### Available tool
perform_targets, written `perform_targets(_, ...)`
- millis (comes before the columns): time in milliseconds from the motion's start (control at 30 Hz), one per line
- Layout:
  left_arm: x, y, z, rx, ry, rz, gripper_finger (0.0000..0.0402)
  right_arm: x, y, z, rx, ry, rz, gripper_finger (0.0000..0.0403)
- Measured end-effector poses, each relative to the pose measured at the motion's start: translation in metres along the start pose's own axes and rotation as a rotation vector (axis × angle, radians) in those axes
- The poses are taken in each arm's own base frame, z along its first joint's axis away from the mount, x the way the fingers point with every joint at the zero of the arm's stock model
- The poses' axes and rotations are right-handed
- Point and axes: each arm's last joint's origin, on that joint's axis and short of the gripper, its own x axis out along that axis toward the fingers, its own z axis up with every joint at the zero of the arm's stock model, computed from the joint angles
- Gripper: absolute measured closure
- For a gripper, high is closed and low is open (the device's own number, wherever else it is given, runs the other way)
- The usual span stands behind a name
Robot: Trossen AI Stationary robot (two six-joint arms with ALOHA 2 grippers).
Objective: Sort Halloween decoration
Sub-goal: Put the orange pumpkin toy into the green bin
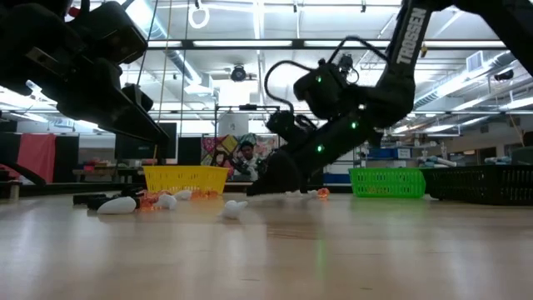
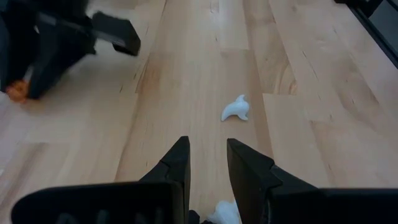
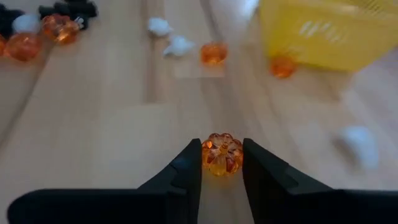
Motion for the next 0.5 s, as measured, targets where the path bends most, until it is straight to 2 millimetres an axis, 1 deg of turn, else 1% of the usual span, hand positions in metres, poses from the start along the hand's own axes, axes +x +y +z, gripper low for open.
perform_targets(100, 0.000, 0.000, 0.000, 0.002, 0.004, 0.002, 0.0320, -0.010, -0.001, 0.014, -0.023, -0.003, -0.019, 0.0300)
perform_targets(200, 0.000, 0.000, -0.001, 0.003, 0.007, 0.002, 0.0320, -0.021, -0.002, 0.024, -0.033, 0.037, -0.029, 0.0300)
perform_targets(300, 0.000, 0.000, -0.001, -0.001, 0.007, 0.002, 0.0320, -0.036, -0.004, 0.038, -0.042, 0.053, -0.052, 0.0300)
perform_targets(500, 0.000, 0.000, -0.001, 0.000, 0.007, 0.003, 0.0320, -0.068, -0.011, 0.056, -0.057, 0.144, -0.094, 0.0300)
